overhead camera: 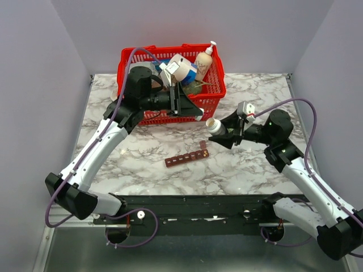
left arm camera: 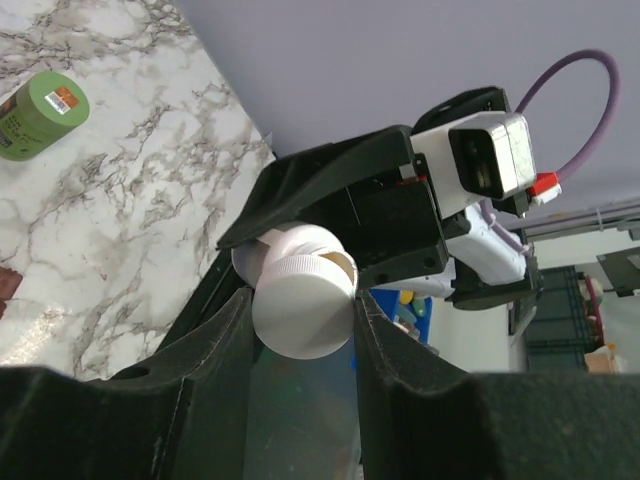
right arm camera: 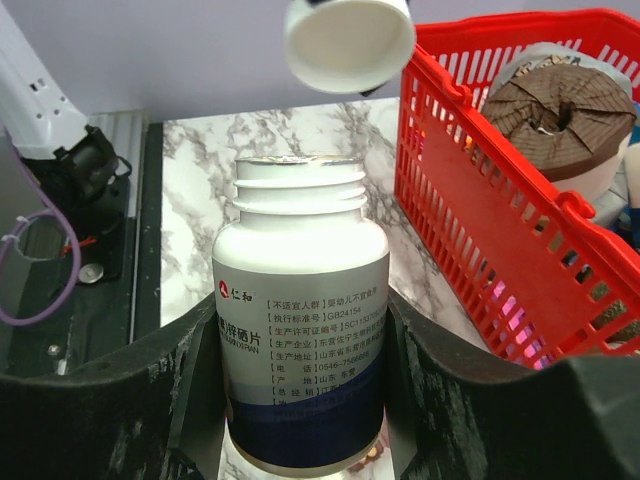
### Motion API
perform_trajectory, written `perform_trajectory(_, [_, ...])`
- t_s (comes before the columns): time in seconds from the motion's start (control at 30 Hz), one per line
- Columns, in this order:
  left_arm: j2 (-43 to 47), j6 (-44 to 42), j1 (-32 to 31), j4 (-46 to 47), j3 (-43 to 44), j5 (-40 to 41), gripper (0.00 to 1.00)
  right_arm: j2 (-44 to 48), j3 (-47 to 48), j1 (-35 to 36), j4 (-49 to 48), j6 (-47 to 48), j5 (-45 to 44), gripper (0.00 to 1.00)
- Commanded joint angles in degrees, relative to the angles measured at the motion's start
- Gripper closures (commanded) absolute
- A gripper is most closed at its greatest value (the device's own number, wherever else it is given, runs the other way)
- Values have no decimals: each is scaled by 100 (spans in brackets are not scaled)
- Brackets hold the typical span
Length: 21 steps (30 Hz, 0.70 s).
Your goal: Sort the pills into containers
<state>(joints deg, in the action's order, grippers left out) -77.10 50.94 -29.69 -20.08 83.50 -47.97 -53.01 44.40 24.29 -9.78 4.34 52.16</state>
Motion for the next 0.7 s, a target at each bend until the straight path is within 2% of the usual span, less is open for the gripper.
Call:
perform_trajectory(0.0, [-244,-601,-203,-1225,604,523,84,-226,578,14,775,769,-285,99])
perform_trajectory(0.27, [-701,-1455,-511,-2509,1273,1518,85,-534,956,102,1329,1166,-409,99])
perform_trajectory(0.67, [-780,-1060,-687,-1887,1177,886,85,-596,939,225,1426,1447,-575,99])
